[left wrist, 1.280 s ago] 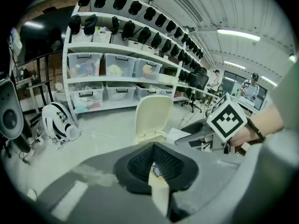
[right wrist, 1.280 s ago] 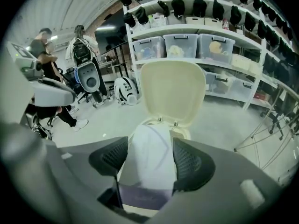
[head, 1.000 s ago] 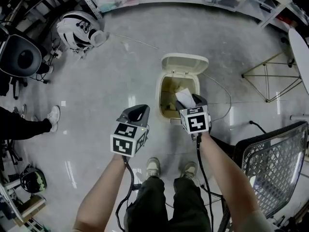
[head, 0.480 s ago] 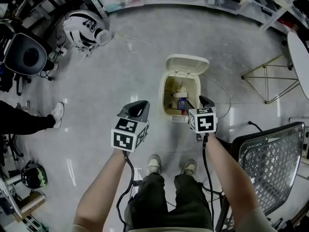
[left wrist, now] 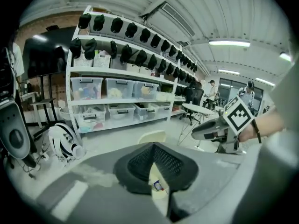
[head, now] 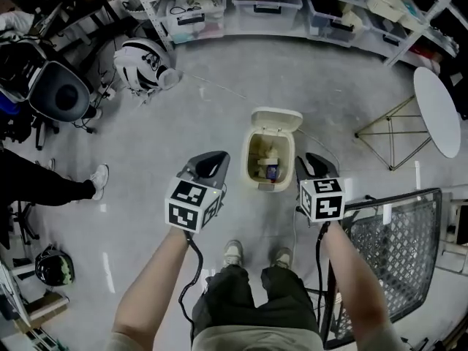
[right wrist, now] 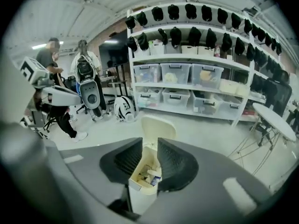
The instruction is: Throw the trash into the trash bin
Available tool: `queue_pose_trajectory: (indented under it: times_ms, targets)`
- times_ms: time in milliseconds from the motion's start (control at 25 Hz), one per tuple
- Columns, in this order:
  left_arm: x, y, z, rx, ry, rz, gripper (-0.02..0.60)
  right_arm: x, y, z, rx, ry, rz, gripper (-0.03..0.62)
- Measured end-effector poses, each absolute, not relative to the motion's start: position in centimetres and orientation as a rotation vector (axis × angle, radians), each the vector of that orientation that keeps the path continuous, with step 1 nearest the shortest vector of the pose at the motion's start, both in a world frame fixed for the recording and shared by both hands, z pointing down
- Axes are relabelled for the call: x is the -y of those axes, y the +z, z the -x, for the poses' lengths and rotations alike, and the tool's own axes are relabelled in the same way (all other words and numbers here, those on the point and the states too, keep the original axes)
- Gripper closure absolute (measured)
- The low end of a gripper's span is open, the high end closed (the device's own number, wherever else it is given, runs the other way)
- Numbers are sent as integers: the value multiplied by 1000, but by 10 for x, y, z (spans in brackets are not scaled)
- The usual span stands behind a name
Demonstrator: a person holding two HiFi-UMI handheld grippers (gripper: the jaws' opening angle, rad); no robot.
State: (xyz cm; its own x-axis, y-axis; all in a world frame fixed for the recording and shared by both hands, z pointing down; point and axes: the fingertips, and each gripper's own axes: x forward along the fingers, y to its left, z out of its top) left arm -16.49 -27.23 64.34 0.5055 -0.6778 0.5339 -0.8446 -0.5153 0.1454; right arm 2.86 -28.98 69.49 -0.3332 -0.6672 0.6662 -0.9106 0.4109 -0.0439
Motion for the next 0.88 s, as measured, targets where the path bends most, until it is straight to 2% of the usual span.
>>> queue_pose_trajectory:
  times_ms: [400, 600, 880]
  targets:
    - [251, 489, 154, 1350, 569, -2473, 580, 234, 489, -37, 2352, 410, -1397, 557]
    - [228, 395, 133, 1410, 403, -2624, 580, 206, 392, -55, 2477, 327, -1473, 583]
    - [192, 320, 107, 1391, 409, -2783, 580, 166, 283, -67, 2617, 160, -1533, 583]
